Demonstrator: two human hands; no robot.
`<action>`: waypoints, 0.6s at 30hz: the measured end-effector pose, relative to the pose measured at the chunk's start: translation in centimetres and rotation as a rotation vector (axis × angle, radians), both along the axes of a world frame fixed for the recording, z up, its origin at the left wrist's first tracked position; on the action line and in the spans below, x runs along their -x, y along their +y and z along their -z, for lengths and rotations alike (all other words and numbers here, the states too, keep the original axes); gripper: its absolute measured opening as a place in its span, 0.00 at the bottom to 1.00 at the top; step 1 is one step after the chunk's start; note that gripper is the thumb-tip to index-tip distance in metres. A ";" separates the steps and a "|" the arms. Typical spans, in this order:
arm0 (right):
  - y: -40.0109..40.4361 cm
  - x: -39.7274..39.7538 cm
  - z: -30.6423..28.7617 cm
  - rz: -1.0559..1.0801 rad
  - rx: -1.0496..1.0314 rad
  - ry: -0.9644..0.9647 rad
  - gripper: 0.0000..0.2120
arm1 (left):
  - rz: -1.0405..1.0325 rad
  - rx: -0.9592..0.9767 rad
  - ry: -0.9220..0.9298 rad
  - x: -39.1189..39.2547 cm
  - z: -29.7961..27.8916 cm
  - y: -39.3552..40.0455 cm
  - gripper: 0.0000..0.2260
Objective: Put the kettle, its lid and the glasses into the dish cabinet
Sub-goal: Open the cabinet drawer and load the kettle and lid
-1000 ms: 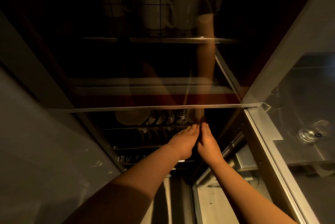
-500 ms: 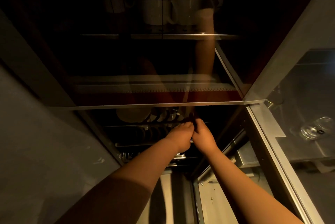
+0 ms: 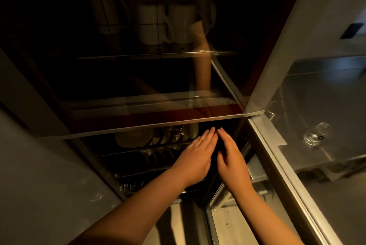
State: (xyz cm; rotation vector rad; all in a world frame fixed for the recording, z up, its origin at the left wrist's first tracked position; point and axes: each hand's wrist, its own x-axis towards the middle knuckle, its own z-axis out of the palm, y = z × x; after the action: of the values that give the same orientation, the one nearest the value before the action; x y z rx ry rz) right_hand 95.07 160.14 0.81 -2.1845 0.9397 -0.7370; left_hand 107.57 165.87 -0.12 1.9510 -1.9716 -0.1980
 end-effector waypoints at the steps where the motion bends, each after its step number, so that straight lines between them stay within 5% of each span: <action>1: 0.1 0.7 -0.9 0.017 0.036 -0.018 0.32 | 0.027 0.035 -0.006 0.6 -0.7 -0.3 0.32; 10: -2.0 7.7 -6.5 0.209 0.263 0.086 0.30 | 0.216 0.190 -0.026 5.8 -6.4 -5.4 0.28; 18: -5.8 12.7 -5.2 0.350 0.119 0.265 0.27 | 0.314 -0.045 -0.095 9.8 -6.6 -11.6 0.26</action>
State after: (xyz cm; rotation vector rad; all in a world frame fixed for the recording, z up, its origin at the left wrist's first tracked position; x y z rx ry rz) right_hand 82.40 154.30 6.05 -2.2863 1.4743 -0.6854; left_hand 97.73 154.24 6.49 1.6942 -2.3495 -0.2342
